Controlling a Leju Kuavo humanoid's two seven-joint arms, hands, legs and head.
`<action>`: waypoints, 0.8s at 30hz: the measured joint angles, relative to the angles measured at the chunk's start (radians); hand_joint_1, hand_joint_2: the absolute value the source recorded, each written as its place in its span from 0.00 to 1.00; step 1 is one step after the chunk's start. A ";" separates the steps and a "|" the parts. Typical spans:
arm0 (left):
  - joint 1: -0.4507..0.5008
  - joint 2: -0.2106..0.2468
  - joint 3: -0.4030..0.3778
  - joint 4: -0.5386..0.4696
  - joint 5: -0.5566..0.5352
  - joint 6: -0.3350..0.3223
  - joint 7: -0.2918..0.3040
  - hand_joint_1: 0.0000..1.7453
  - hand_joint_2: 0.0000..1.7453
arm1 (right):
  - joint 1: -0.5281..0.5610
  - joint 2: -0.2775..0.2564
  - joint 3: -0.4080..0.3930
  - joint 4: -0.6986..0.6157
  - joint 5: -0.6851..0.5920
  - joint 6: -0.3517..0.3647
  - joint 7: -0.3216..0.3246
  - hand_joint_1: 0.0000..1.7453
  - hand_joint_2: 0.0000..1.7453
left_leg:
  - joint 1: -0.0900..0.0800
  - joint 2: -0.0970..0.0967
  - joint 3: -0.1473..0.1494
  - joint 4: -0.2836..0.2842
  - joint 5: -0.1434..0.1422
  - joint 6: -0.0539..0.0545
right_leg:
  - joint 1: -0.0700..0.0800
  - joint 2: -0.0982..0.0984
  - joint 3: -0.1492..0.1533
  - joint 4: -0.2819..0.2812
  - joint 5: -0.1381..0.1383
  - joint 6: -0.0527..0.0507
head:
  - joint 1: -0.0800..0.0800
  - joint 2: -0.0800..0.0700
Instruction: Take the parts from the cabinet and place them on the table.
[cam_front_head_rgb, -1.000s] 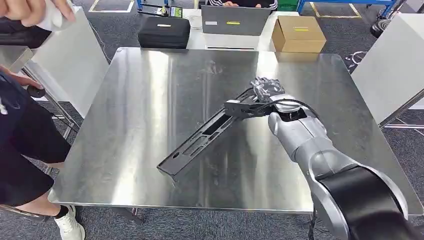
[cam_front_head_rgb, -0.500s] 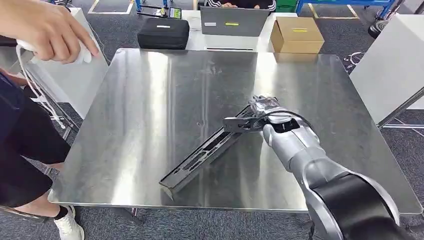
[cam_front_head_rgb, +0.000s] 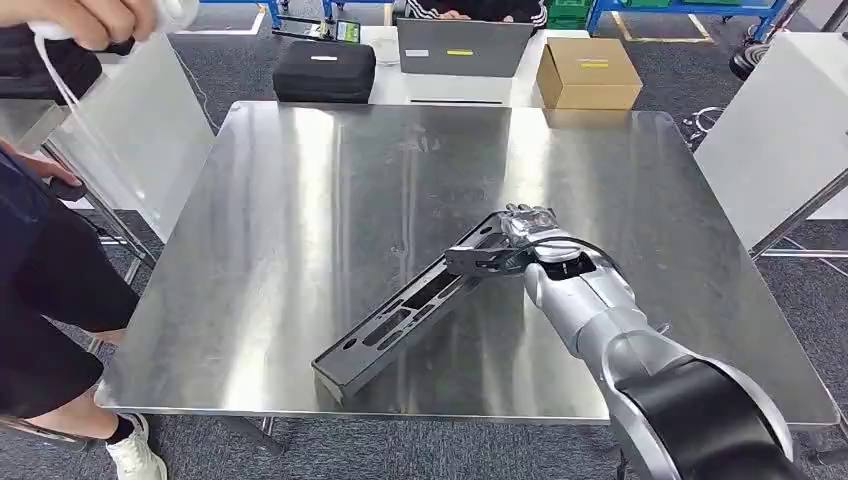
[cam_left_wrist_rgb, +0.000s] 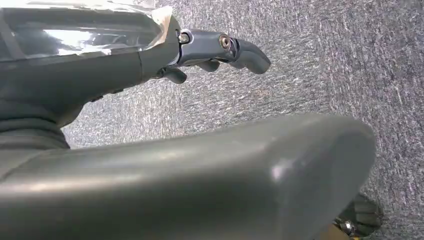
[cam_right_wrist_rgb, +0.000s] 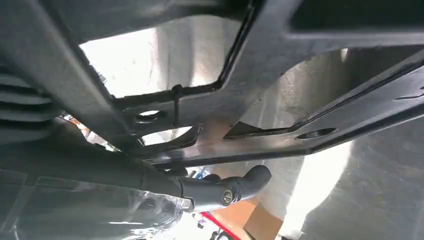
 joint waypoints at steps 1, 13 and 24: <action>0.000 0.000 0.000 0.000 0.000 0.000 0.000 0.00 0.00 | 0.000 0.000 0.000 0.000 0.000 0.000 0.000 0.00 0.00 | 0.000 0.000 0.000 0.000 0.000 0.000 | 0.000 0.000 0.000 0.000 0.000 0.000 | 0.000 0.000; 0.000 -0.003 0.000 0.000 0.008 -0.005 -0.024 0.00 0.00 | 0.014 0.001 -0.016 0.000 -0.069 -0.315 -0.040 0.00 0.00 | 0.000 0.000 -0.004 0.000 0.002 0.001 | 0.000 0.000 0.006 0.001 0.001 0.001 | 0.000 0.000; 0.001 0.019 0.000 0.000 0.005 -0.072 -0.048 0.00 0.00 | -0.059 0.022 -0.071 -0.020 -0.126 -0.555 -0.140 0.00 0.00 | -0.001 -0.003 -0.009 0.000 0.002 0.002 | 0.000 -0.002 0.001 0.001 0.000 0.001 | 0.000 0.000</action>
